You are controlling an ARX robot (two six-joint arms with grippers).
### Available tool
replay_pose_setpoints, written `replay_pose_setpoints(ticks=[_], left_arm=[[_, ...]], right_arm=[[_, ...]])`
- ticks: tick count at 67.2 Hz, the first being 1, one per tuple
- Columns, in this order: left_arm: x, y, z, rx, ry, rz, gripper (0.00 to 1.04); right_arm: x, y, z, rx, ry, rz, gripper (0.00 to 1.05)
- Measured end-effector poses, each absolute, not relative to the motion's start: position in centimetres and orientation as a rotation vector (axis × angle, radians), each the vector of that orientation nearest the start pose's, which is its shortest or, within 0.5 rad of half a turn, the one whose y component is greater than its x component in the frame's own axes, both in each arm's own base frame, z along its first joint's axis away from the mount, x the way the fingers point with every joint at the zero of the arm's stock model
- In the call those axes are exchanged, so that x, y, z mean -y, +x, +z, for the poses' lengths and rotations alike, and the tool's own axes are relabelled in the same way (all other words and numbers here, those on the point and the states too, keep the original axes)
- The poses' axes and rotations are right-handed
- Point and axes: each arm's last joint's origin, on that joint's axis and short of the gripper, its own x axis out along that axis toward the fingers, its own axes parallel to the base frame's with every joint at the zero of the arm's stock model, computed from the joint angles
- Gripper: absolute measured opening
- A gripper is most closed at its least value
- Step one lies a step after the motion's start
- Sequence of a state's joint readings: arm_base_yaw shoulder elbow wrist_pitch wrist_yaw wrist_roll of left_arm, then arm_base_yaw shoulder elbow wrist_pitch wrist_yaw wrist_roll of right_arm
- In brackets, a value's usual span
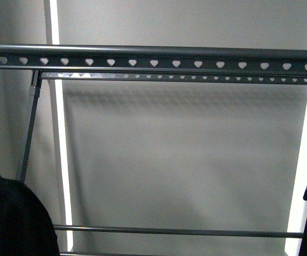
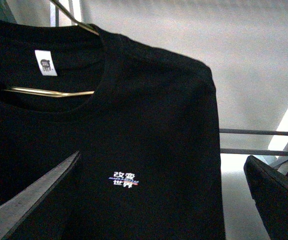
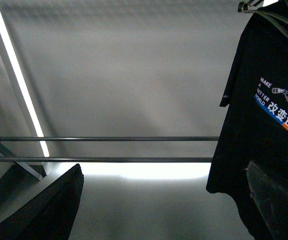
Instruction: Hang clothes on hanger
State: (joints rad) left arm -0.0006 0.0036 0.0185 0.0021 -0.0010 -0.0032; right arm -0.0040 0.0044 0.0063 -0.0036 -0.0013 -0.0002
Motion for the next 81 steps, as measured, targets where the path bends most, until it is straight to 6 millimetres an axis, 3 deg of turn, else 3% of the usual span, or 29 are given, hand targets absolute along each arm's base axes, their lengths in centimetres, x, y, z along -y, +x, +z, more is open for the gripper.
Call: replay_pose_setpoints(ticks=[26,35,42,47,53,58,64,81], left_arm=[[0.0,9.7,17.0,0.017,-0.003,0.000,0.98],[0.7,10.0,16.6,-0.062,-0.033,-0.009,0.98],[2.2,10.7,18.5,-0.035,-0.047,0.048,0.98],[3.6,11.6,21.4,0.017,-0.087,0.092,0.98],[5.7,13.4,25.1,0.080,-0.160,0.182,0.98],[7.4,16.8,27.3,0.016,-0.201,0.380,0.98],[9.2,21.7,27.2,-0.158,-0.232,0.546,0.98],[8.7,28.9,26.6,-0.233,-0.417,0.769,0.98]], right_arm=[[0.0,9.8,16.5,-0.002,0.000,-0.003,0.97],[0.0,9.8,16.5,-0.002,0.000,-0.003,0.97],[0.0,9.8,16.5,-0.002,0.000,-0.003,0.97],[0.0,9.8,16.5,-0.002,0.000,-0.002,0.97],[0.0,9.8,16.5,-0.002,0.000,-0.003,0.97],[0.0,9.8,16.5,-0.002,0.000,-0.003,0.97],[0.0,9.8,16.5,-0.002,0.000,-0.003,0.97],[0.0,9.8,16.5,-0.002,0.000,-0.003,0.97]])
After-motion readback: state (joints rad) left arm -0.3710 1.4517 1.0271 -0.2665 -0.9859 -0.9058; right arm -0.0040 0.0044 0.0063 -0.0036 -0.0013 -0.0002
